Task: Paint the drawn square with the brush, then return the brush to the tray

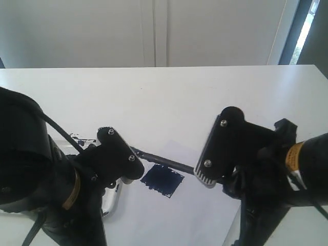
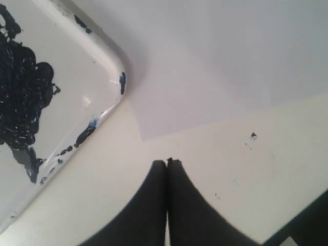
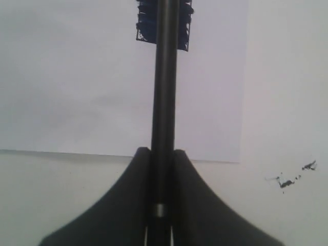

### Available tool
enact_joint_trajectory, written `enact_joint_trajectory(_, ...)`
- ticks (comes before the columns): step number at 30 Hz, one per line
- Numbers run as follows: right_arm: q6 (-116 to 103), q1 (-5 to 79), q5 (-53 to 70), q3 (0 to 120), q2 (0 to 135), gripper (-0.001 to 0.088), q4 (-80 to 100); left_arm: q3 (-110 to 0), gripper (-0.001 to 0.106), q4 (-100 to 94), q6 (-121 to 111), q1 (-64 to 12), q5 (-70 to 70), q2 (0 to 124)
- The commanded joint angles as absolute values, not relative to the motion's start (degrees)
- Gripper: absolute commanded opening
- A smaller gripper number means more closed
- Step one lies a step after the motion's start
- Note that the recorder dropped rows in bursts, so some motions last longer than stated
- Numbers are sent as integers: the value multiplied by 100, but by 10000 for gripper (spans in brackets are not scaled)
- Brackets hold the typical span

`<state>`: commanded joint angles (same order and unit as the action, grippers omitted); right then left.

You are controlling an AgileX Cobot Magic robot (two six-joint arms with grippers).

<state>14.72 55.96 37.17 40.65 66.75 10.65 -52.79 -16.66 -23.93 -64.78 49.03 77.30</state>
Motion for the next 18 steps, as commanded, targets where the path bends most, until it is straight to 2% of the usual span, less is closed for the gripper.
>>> enact_joint_trajectory(7, 2228, 5596, 2848, 4075, 7211, 0, 791, -5279, 0, -1274, -2007, -6478, 5022, 7642)
enact_joint_trajectory(18, 2846, 5596, 2437, 4479, 8093, 0, 597, -5279, 0, -1217, -1906, -6478, 5124, 7642)
